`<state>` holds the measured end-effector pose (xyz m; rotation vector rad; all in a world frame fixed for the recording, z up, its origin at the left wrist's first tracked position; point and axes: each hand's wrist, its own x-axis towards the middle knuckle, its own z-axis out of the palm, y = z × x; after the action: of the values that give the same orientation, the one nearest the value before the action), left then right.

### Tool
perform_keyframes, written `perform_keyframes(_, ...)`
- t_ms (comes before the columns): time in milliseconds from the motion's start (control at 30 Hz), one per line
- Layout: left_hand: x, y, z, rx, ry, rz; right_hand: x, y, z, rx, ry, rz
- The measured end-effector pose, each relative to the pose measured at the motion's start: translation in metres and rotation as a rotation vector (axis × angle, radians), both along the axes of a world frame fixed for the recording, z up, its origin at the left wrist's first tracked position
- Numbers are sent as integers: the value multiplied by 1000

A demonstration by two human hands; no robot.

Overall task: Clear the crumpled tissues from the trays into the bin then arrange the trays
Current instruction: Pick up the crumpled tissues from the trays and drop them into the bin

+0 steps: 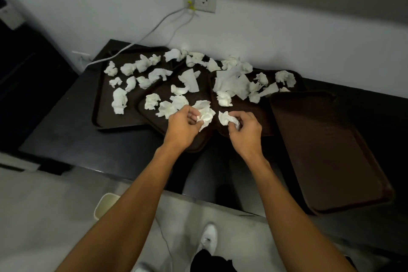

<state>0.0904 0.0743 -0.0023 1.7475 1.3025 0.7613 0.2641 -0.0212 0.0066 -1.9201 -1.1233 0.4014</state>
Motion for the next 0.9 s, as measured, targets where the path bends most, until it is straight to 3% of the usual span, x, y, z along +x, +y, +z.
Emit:
perform_keyframes(467,-228,-36,-11,-27,23,272,-198,22,-15,16,16,259)
perform_keyframes(900,-414,-92,-40,-123,63,483,-377,6,-47,-92,124,459)
